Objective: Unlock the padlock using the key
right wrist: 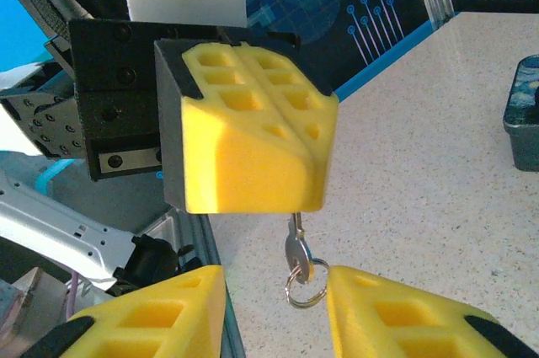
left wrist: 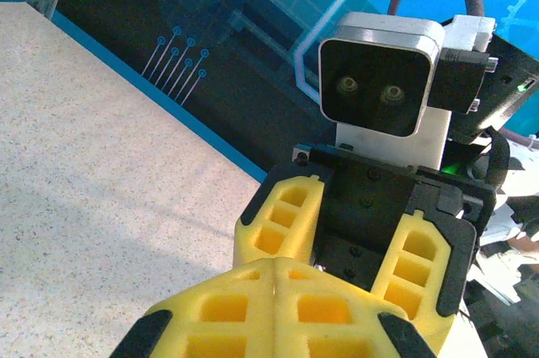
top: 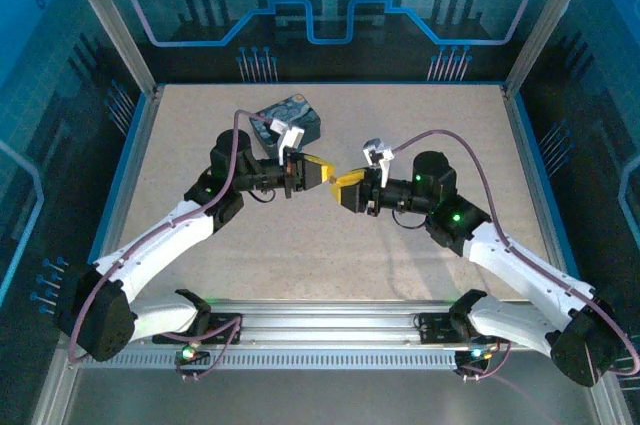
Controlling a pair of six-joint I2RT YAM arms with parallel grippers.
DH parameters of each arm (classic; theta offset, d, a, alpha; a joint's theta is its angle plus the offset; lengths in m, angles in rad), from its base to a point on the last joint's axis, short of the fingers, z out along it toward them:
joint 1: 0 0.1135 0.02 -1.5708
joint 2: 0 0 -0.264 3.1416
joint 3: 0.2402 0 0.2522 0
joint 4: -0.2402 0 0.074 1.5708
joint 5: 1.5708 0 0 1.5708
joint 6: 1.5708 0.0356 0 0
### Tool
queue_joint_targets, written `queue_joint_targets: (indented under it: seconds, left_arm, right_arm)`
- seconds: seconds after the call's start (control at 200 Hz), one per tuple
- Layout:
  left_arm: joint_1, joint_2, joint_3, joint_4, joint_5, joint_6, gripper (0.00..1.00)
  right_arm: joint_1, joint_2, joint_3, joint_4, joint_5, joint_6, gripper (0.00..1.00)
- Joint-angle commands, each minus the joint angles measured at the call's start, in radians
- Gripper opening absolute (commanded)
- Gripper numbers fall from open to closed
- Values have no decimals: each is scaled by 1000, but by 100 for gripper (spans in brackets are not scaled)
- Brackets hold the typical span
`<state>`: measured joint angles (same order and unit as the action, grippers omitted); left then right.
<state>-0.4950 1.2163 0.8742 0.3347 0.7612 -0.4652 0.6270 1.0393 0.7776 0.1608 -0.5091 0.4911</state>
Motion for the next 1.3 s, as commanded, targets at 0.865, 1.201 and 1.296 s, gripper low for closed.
queue_joint_targets:
  seconds: [0.865,1.201,1.296]
  left_arm:
    - [-9,-29,25,-4,-14,18,0]
    - [-8,-37,21,-8,-37,25,0]
    - [-8,-42,17,-10,-46,28,0]
  right_arm:
    - [28,24,-2,60,15,7,9]
    - [26,-5,-17,25,41,-10,2]
    - [23,-17,-23,20,46,-14,1]
